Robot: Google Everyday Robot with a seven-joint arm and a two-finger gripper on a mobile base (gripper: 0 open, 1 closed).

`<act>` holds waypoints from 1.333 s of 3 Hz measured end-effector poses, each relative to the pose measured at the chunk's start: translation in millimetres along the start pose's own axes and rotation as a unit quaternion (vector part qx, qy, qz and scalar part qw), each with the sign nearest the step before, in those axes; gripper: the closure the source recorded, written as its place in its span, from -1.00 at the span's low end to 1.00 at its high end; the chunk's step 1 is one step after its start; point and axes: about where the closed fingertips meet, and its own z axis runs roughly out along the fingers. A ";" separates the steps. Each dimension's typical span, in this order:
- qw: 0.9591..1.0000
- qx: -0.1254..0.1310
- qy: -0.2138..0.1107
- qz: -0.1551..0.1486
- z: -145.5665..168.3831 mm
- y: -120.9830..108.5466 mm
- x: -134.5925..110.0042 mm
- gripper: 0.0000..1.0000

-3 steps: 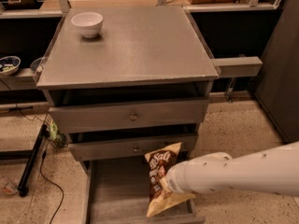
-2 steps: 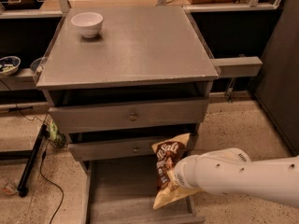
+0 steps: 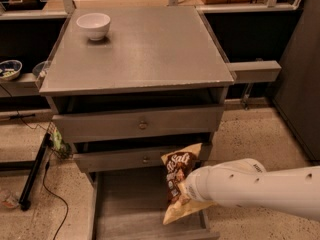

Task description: Pick brown chip bag from bottom drawer and place on counter

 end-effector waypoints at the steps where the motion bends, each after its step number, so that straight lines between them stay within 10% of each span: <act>1: 1.000 0.013 -0.008 -0.008 -18.6 -7.1 -12.0 1.00; 4: 0.995 0.048 -0.074 -0.047 -96.6 -11.5 -72.9 1.00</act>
Offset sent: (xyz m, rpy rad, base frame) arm 0.0233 -0.0156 0.1328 -0.0102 -0.2048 0.0222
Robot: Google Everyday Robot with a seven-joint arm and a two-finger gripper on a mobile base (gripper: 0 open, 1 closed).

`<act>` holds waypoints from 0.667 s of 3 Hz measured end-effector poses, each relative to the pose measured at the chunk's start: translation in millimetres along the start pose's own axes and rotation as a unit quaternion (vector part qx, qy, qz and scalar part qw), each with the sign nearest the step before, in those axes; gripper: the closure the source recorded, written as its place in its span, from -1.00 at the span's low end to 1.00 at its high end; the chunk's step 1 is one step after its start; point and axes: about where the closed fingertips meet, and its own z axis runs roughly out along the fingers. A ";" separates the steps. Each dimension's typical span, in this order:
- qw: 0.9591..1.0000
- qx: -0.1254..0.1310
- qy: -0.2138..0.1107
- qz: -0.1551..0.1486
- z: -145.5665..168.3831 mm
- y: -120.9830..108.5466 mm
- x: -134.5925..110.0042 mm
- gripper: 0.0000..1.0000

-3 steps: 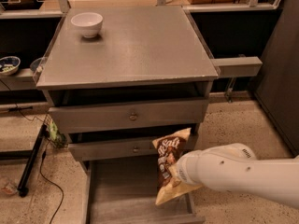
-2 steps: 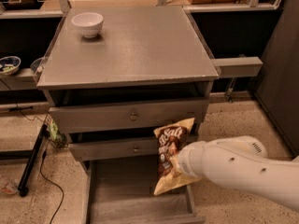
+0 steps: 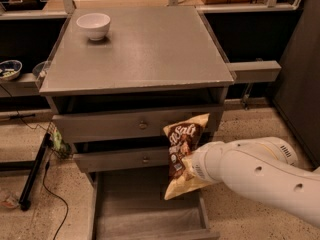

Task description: Pick brown chip bag from bottom drawer and place on counter

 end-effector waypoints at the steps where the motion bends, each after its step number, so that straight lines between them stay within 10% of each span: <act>1: 1.000 0.017 -0.014 -0.011 -23.1 -9.1 -21.7 1.00; 2: 0.996 0.057 -0.047 -0.048 -87.9 -17.3 -63.8 1.00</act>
Offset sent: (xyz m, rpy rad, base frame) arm -0.0073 -0.0126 0.1829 -0.1002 -0.2718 0.0206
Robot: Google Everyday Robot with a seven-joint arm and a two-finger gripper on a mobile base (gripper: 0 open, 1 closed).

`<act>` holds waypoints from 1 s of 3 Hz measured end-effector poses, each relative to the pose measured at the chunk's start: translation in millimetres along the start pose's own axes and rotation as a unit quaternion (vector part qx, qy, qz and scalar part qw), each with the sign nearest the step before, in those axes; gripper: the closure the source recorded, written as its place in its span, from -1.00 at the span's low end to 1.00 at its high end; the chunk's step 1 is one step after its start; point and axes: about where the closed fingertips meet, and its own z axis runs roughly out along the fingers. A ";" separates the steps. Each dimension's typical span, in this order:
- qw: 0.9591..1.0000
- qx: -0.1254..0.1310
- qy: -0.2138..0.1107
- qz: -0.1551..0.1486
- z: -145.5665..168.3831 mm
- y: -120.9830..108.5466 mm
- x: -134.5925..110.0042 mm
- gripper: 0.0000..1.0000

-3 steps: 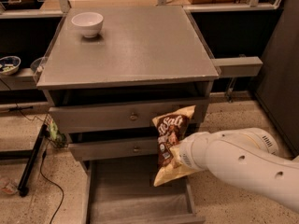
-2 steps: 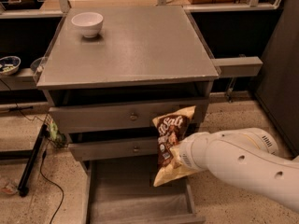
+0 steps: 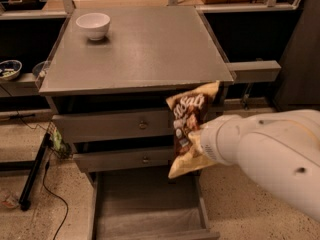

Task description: Pick brown chip bag from bottom drawer and place on counter

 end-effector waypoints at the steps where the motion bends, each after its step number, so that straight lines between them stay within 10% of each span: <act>1: 0.999 0.026 -0.021 -0.019 -39.5 -11.5 -29.2 1.00; 3: 0.998 0.040 -0.040 -0.014 -46.2 -41.1 -59.4 1.00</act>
Offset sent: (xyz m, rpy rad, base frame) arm -0.0048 -0.0039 0.0422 -0.0247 -0.0627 0.0014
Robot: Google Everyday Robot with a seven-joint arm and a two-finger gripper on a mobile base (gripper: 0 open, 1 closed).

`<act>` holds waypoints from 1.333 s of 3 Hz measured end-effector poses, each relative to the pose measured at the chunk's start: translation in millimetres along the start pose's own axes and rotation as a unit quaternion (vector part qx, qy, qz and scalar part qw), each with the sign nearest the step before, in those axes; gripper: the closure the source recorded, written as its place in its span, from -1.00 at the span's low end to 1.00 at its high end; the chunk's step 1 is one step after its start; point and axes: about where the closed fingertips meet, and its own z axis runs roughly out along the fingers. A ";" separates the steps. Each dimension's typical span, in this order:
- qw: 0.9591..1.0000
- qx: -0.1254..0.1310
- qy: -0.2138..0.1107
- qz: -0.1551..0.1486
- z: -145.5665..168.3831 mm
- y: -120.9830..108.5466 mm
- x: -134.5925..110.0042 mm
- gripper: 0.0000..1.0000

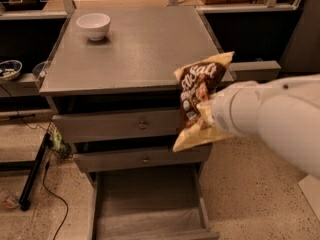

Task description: Pick brown chip bag from bottom drawer and place on counter

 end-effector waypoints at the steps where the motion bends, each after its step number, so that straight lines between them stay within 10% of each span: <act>1: 1.000 0.002 -0.010 0.001 0.2 -16.7 -19.8 1.00; 4: 1.000 -0.014 -0.011 0.005 34.3 -56.6 -61.1 1.00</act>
Offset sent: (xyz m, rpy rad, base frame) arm 0.0534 -0.0052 0.0468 0.0183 -0.0338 0.0198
